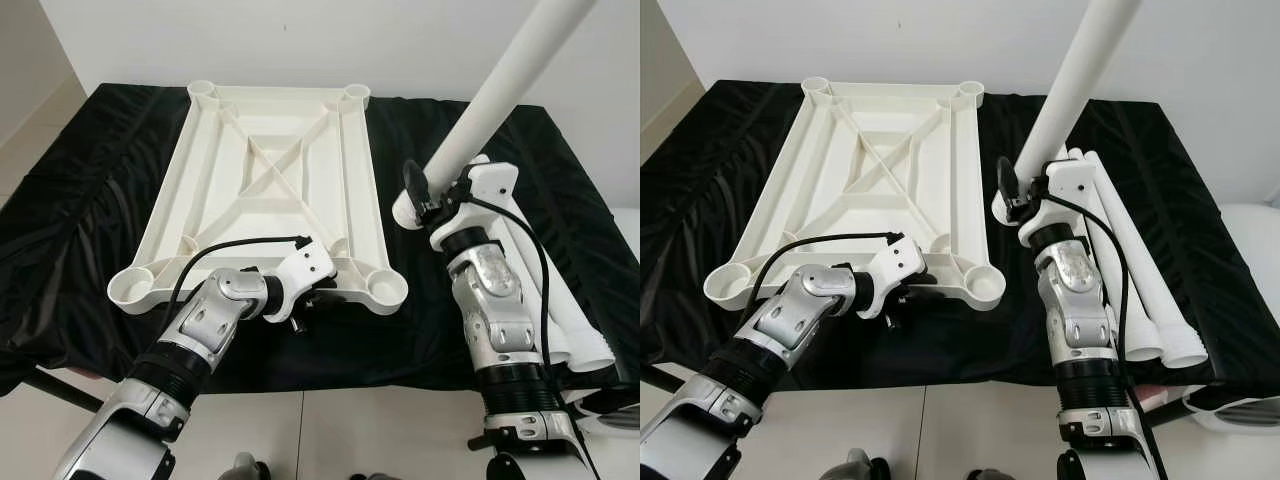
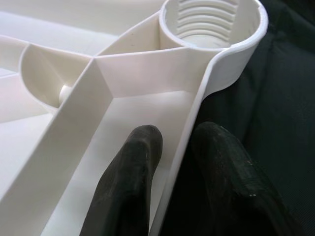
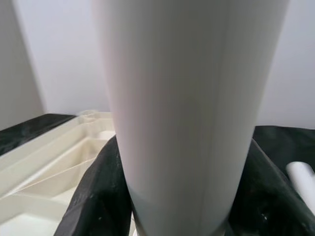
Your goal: Building children table
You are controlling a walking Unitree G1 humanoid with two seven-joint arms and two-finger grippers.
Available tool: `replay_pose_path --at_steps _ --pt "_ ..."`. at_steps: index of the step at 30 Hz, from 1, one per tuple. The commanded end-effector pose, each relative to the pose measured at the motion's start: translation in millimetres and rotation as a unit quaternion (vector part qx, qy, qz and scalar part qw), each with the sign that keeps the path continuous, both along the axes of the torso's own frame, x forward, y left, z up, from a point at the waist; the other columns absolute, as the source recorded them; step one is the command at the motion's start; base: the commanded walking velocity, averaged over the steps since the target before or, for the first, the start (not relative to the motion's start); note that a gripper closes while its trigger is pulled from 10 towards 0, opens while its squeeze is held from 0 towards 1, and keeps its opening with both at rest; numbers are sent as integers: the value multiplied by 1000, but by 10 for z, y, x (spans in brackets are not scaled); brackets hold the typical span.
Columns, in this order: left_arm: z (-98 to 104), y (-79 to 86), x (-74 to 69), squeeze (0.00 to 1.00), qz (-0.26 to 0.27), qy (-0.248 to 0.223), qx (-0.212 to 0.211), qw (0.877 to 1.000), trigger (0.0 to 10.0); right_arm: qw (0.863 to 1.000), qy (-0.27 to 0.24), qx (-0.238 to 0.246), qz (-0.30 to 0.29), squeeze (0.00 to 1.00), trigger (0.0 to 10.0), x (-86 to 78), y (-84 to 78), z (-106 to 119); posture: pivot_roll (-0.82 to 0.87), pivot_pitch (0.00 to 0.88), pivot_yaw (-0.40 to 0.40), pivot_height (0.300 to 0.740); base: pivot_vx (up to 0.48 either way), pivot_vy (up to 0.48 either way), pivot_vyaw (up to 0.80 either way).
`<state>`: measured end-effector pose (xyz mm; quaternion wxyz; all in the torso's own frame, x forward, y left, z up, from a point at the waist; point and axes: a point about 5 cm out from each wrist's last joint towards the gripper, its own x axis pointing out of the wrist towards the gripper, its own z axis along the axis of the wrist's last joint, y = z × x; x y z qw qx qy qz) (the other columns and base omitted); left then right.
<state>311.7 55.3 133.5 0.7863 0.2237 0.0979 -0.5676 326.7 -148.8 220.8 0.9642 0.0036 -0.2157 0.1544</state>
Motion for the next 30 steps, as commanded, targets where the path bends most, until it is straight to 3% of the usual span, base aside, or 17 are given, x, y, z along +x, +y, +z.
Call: replay_pose_path --at_steps 1,7,11,18,23,30 --pt "-177 -38 -105 0 -22 35 20 999 10000 1000 6 -6 21 0 10000 -34 16 -21 -28 99 10 740 0 0 0" --pt "-187 -50 -109 0 -3 36 9 999 10000 998 23 -30 53 0 10000 -103 -40 -65 -44 93 8 740 0 0 0" --pt "-153 -61 -75 0 14 12 -4 1000 10000 996 45 -34 68 0 10000 -171 -179 -117 -52 90 7 740 0 0 0" --pt "-116 53 -61 0 26 -15 -5 1000 10000 987 75 -29 142 0 10000 -361 -321 -194 -68 87 7 740 0 0 0" --pt "-87 87 -63 0 33 -24 -9 999 10000 984 81 -15 160 0 10000 -400 -331 -222 -69 83 4 740 0 0 0" --pt "-88 80 -112 0 36 -39 -13 999 10000 970 93 -7 224 0 10000 -461 -184 -255 -63 78 -14 740 0 0 0"
